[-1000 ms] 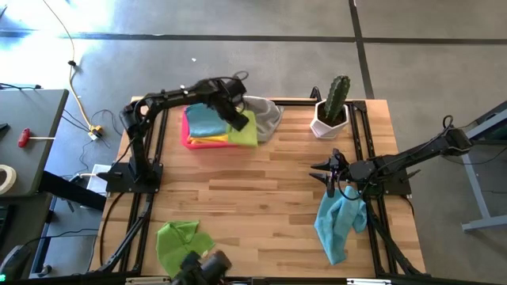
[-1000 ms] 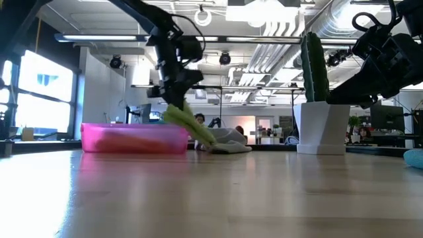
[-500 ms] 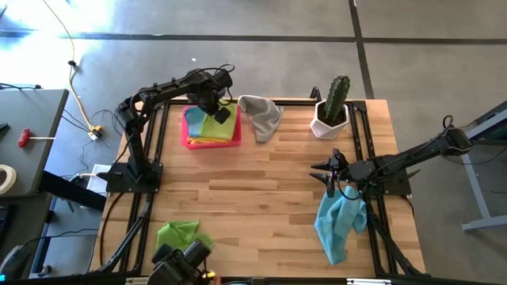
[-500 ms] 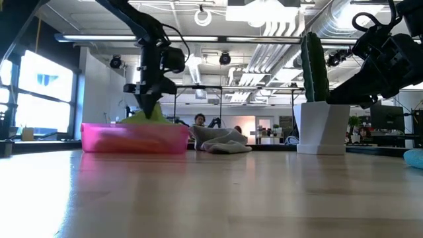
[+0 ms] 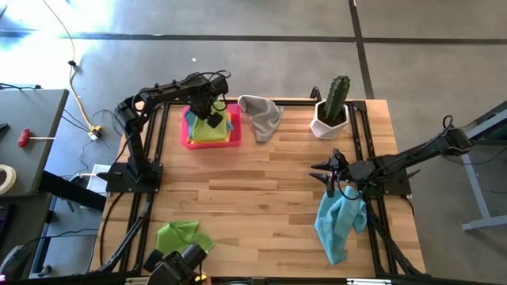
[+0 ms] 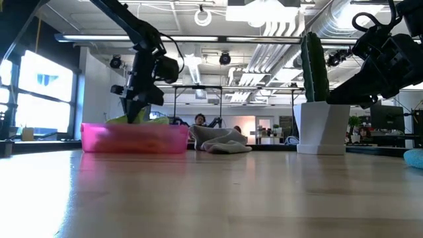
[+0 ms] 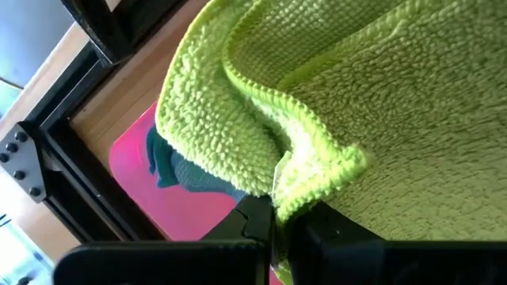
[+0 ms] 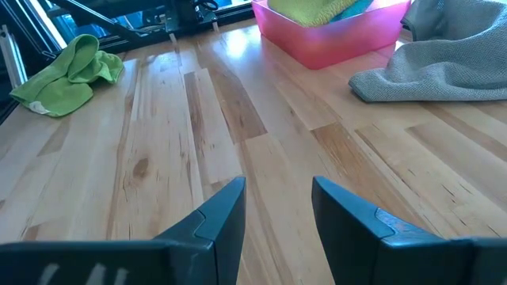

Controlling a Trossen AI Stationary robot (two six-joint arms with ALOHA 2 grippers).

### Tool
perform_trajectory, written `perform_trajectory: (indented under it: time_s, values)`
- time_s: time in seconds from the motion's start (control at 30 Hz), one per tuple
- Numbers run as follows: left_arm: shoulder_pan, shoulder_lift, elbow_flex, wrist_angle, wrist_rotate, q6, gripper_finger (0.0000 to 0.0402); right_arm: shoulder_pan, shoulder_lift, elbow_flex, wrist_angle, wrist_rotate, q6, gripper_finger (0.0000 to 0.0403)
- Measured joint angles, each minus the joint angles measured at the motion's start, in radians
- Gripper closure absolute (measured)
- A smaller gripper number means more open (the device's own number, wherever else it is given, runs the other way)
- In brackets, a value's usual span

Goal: Fold microfiber towels
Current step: Put the light green towel into the bin, then fold the green towel on the table

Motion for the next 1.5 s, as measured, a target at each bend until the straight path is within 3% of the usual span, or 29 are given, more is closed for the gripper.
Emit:
perform_trajectory:
  time_s: [0.27, 0.53, 0.7, 0.83, 0.97, 1.1, 1.33, 1.5]
  values:
    - [-0.008, 0.000, 0.000, -0.001, -0.059, -0.056, 0.0362, 0.000, 0.000, 0.000, 0.000, -0.001, 0.000, 0.0265]
    - [-0.050, 0.000, 0.011, -0.011, -0.152, -0.011, 0.0254, 0.000, 0.000, -0.001, -0.002, -0.005, 0.000, 0.0265]
    - [-0.066, -0.073, 0.075, -0.044, -0.042, -0.011, 0.0193, 0.000, 0.000, -0.001, -0.002, -0.004, 0.000, 0.0265]
    - [-0.135, -0.192, 0.082, -0.044, 0.055, -0.020, 0.0174, 0.000, 0.000, -0.001, -0.002, -0.003, 0.000, 0.0265]
    - [-0.286, -0.298, 0.026, -0.012, 0.104, -0.103, 0.0168, 0.000, 0.000, -0.001, -0.002, -0.003, 0.000, 0.0265]
    - [-0.517, -0.365, -0.066, 0.006, 0.096, -0.232, 0.0167, 0.000, 0.000, -0.001, -0.005, -0.003, 0.000, 0.0265]
    - [-0.940, -0.369, -0.232, -0.001, 0.090, -0.580, 0.0167, 0.000, 0.000, -0.001, -0.005, 0.002, 0.000, 0.0265]
    - [-1.176, -0.339, -0.298, 0.015, 0.175, -0.888, 0.0167, 0.000, 0.000, -0.001, -0.006, 0.001, 0.000, 0.0265]
